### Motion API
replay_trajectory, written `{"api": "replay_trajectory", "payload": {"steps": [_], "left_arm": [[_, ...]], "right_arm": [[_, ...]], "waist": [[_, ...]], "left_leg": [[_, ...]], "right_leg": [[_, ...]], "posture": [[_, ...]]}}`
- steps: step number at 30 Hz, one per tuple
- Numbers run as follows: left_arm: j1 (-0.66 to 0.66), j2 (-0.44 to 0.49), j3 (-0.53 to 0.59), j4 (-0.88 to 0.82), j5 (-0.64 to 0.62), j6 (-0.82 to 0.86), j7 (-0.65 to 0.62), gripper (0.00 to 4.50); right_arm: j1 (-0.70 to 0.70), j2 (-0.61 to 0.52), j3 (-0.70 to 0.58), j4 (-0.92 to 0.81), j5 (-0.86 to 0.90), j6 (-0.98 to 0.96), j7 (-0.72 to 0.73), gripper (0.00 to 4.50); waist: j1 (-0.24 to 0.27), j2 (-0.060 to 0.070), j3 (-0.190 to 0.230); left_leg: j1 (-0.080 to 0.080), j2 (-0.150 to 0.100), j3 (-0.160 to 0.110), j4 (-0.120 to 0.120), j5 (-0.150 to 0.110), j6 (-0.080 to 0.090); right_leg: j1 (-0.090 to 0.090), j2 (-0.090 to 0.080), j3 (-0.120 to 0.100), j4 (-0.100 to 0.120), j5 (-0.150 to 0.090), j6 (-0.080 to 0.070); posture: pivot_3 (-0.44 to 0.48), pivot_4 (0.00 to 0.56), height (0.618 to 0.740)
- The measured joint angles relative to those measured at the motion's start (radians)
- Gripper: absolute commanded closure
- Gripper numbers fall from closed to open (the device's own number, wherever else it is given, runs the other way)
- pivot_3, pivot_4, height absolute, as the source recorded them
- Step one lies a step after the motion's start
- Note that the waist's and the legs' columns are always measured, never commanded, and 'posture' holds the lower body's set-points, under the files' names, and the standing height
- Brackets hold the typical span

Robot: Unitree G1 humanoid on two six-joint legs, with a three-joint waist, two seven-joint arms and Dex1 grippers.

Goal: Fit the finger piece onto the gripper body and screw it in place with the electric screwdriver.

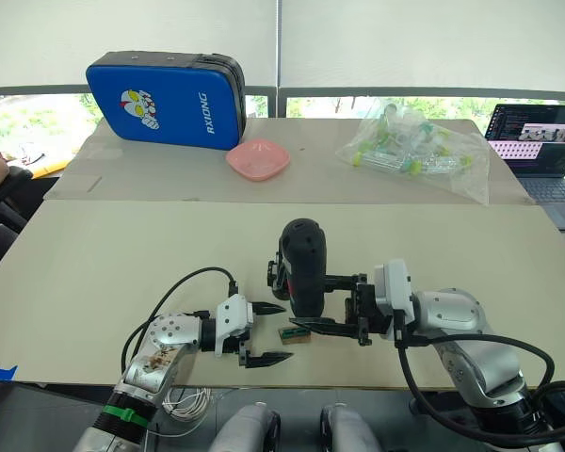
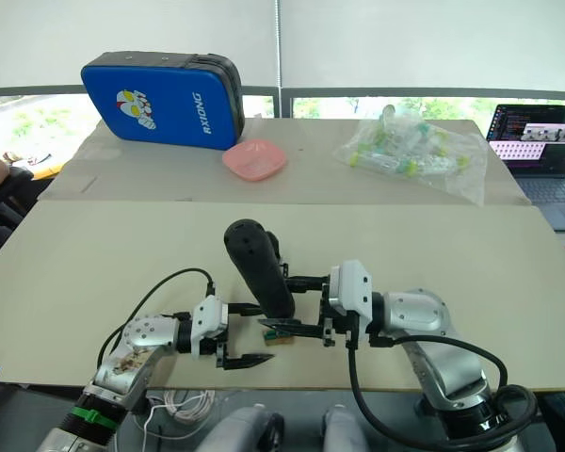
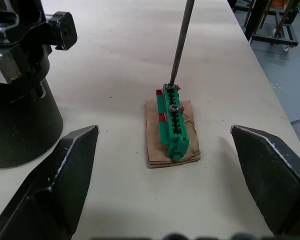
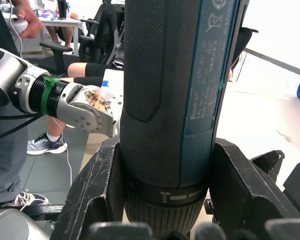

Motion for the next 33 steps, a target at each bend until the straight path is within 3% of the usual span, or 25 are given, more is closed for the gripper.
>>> {"api": "replay_trajectory", "payload": {"steps": [33], "left_arm": [[0.000, 0.000, 0.000, 0.000, -0.001, 0.001, 0.000, 0.00]], "right_arm": [[-0.003, -0.020, 0.000, -0.003, 0.000, 0.000, 0.001, 2.54]], "waist": [[0.000, 0.000, 0.000]], "left_leg": [[0.000, 0.000, 0.000, 0.000, 0.000, 0.000]], "right_leg": [[0.000, 0.000, 0.000, 0.000, 0.000, 0.000]], "posture": [[0.000, 0.150, 0.740]]}}
